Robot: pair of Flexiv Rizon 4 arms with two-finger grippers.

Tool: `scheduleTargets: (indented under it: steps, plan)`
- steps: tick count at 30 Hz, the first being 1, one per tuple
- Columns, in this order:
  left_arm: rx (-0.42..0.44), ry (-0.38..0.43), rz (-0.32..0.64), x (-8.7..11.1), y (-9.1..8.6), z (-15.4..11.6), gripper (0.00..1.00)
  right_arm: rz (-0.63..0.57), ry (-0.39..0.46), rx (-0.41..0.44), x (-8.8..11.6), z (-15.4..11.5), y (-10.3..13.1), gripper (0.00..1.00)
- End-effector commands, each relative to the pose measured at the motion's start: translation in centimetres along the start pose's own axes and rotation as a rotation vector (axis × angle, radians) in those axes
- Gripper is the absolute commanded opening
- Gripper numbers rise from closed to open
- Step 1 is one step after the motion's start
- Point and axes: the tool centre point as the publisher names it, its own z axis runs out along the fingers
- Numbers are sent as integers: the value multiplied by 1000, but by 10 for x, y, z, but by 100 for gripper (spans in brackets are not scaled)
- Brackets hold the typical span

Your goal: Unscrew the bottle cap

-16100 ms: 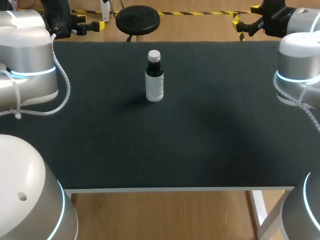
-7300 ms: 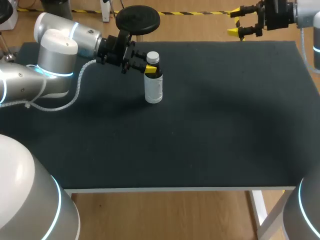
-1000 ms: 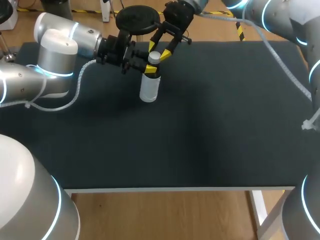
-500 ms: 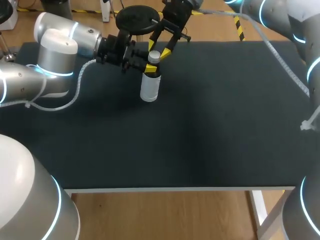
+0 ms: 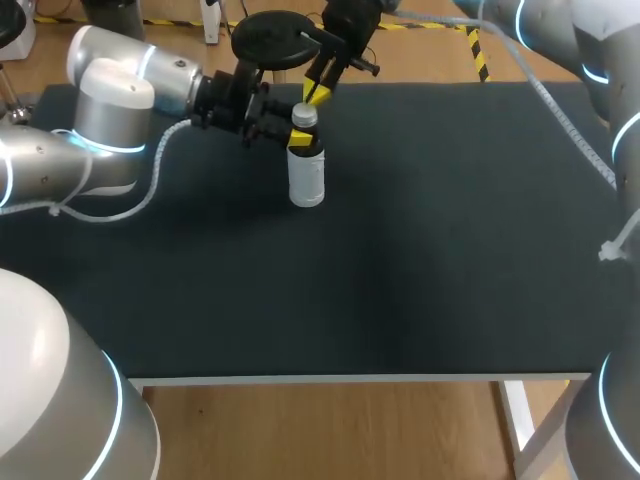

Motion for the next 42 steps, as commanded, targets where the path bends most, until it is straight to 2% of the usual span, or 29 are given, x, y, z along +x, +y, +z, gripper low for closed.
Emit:
scheduleTargets:
  steps: [1,5,8,9,10,11,12,13,14,15,16,18,20,23,30,33,42]
  plan:
    - [1,2,0,-1,0,0,0,23,878,2,2,-15,-2,100]
    - [1,2,0,-1,0,0,0,70,749,-24,8,-24,2,100]
    - [1,2,0,-1,0,0,0,158,546,-64,8,-30,3,100]
    - [1,2,0,-1,0,0,0,218,452,-83,8,-33,2,100]
    - [1,2,0,-1,0,0,0,245,408,-102,7,-34,1,100]
    - [1,2,0,-1,0,0,0,258,338,-81,9,-34,3,100]
    - [1,2,0,-1,0,0,0,321,243,-95,8,-35,2,100]
    - [1,2,0,-1,0,0,0,329,218,-88,8,-35,2,100]
    - [1,2,0,-1,0,0,0,351,167,-59,9,-33,3,100]
    - [1,2,0,-1,0,0,0,391,91,-68,7,-34,2,100]
    - [1,2,0,-1,0,0,0,385,76,-76,7,-35,2,100]
    - [1,2,0,-1,0,0,0,449,-48,-67,6,-38,1,100]
    - [1,2,0,-1,0,0,0,501,-133,-50,6,-41,0,100]
    - [1,2,0,-1,0,0,0,527,-225,-48,5,-44,-1,100]
    - [1,2,0,-1,0,0,0,587,-364,-5,3,-41,-1,100]
    - [1,2,0,-1,0,0,0,590,-385,-10,3,-40,-2,100]
    - [1,2,0,-1,0,0,0,580,-375,-24,4,-41,-2,100]
